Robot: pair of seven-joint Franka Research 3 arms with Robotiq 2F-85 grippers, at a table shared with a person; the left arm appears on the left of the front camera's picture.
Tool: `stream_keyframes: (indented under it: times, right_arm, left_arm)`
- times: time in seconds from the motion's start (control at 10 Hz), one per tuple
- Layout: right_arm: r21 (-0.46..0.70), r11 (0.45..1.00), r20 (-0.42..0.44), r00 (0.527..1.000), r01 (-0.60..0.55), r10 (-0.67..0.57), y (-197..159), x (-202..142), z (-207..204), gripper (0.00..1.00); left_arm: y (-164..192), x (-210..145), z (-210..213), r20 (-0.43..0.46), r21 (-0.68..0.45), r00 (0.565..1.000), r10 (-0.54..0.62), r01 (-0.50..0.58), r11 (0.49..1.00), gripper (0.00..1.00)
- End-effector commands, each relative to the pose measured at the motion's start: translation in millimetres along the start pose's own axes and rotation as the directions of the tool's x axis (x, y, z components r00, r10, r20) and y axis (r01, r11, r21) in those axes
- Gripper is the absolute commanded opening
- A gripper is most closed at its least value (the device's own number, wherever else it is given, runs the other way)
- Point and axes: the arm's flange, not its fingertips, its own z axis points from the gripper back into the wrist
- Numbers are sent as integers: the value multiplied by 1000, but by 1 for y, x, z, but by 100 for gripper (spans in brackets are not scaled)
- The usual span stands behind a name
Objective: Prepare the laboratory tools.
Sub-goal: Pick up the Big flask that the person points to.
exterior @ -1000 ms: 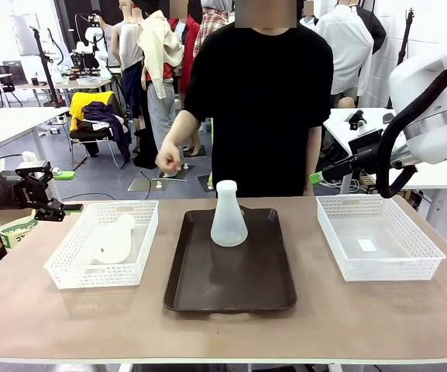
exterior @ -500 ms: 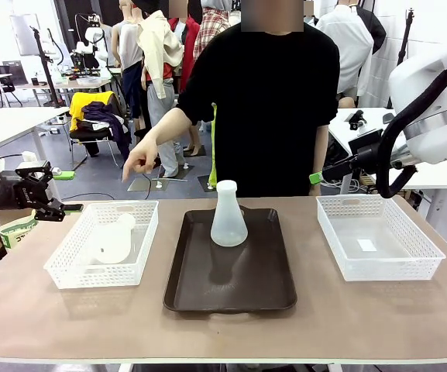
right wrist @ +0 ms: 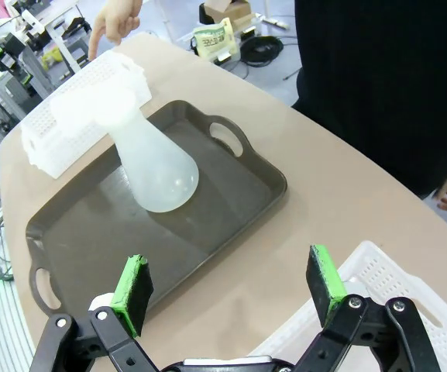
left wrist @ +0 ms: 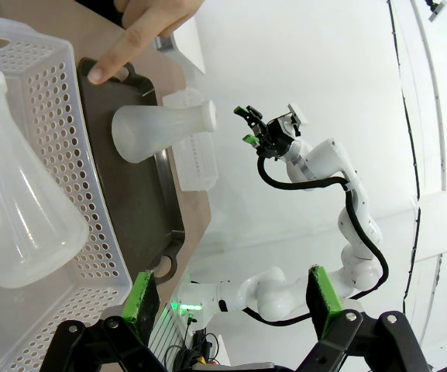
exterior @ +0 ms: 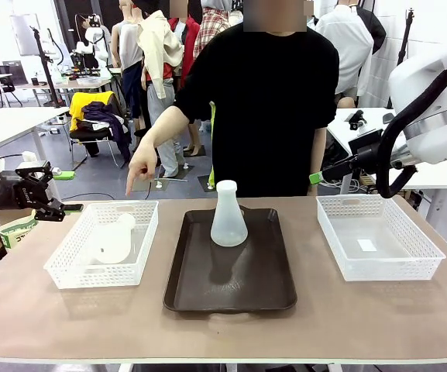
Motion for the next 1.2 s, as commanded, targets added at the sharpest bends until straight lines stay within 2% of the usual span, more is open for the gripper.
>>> stream_keyframes:
  times: [0.0,0.5,0.7,0.9,1.1]
  right_arm:
    - [0,1000,-1,1000,-2,2,1,0,1,100]
    - [0,1000,-1,1000,-2,2,1,0,1,100]
    - [0,1000,-1,1000,-2,2,1,0,1,100]
    - [0,1000,-1,1000,-2,2,1,0,1,100]
    - [0,1000,-1,1000,-2,2,1,0,1,100]
  left_arm:
    - [-1,-1,1,-3,7,1000,-4,4,1000,100]
    - [0,0,0,0,0,1000,0,0,1000,100]
    - [-37,33,-16,-52,159,993,-107,114,981,100]
    - [-70,67,-43,-122,373,977,-178,211,903,100]
    - [-98,88,-75,-242,601,951,-192,302,740,100]
